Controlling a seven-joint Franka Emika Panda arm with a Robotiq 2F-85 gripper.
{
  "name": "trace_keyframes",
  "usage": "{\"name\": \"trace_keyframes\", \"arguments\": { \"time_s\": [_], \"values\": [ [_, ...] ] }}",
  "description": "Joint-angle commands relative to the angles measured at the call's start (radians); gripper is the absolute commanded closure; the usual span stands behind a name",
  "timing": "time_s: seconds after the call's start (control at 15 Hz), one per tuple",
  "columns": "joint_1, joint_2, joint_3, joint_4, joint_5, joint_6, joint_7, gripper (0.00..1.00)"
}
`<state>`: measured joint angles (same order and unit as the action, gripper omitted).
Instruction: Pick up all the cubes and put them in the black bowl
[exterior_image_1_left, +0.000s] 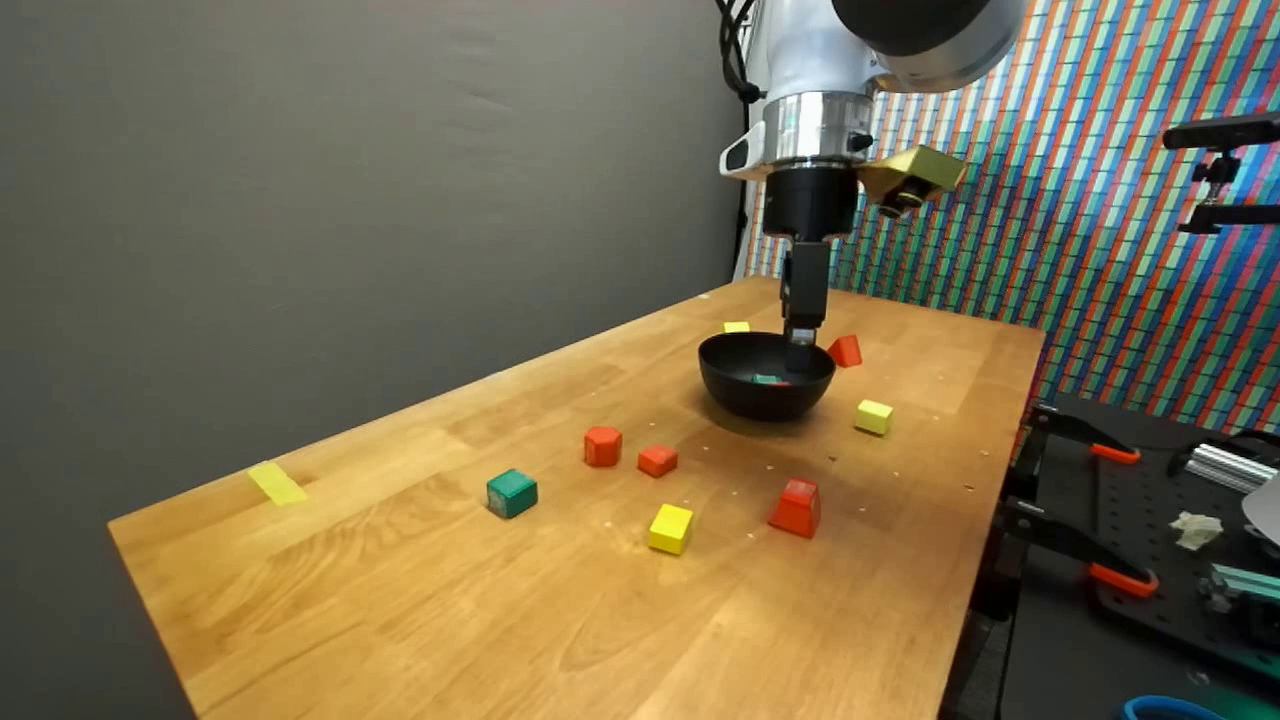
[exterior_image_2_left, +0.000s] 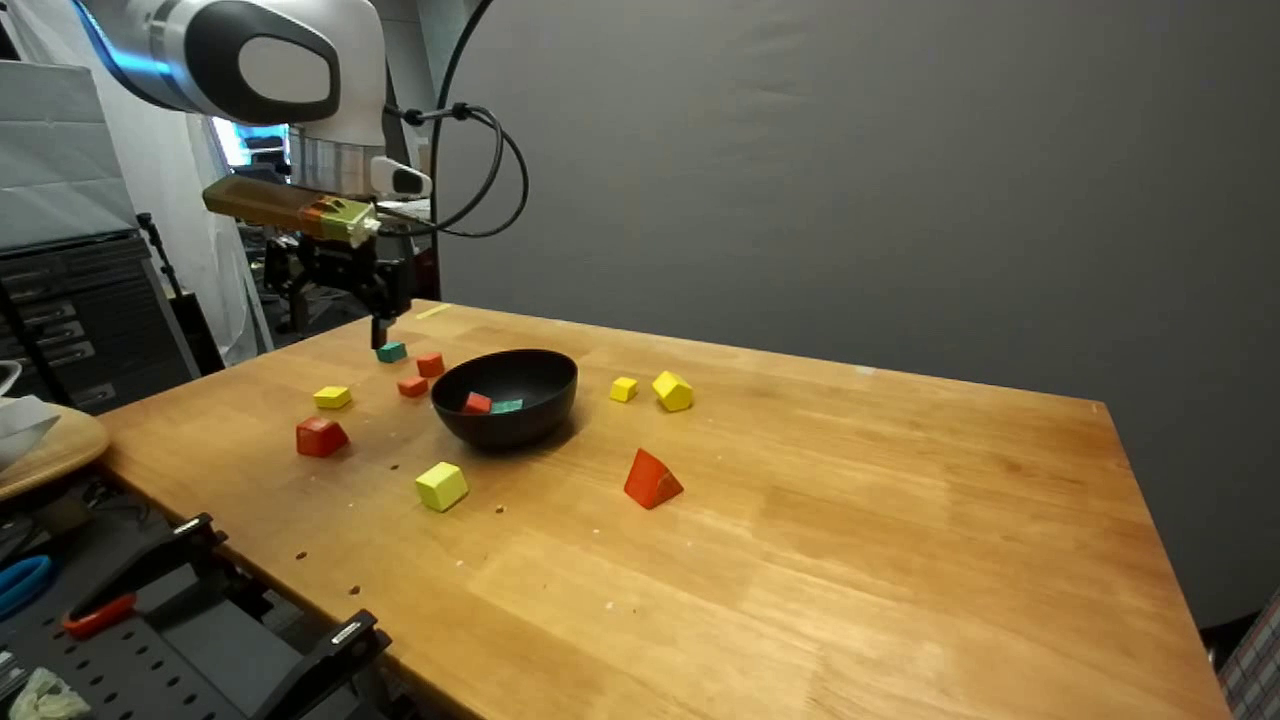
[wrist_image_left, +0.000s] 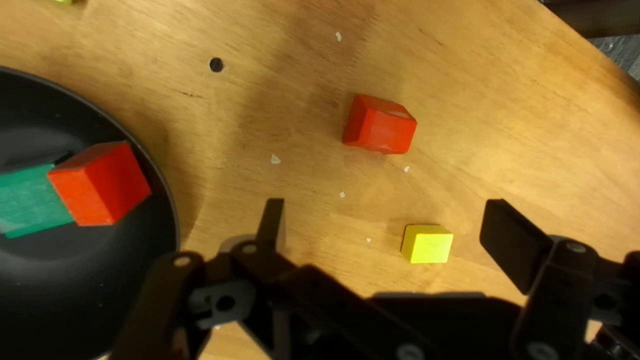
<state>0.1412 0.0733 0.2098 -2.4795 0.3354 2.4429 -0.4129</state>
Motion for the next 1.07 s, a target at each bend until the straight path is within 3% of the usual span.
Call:
{"name": "trace_keyframes", "arguments": {
  "time_s": [0.0,0.2,0.33,0.6,1.0],
  "values": [
    [0.025,0.019,-0.006,0.000,-0.089,0.007,0.238,0.00],
    [0.048,0.019,-0.006,-0.012,-0.211,-0.024,0.461,0.00],
    [0.063,0.030,0.000,-0.011,-0.245,-0.018,0.528,0.00],
    [0.097,0.062,0.015,-0.005,-0.264,-0.016,0.584,0.00],
    [0.112,0.156,0.015,-0.014,-0.282,0.117,0.536,0.00]
  ]
}}
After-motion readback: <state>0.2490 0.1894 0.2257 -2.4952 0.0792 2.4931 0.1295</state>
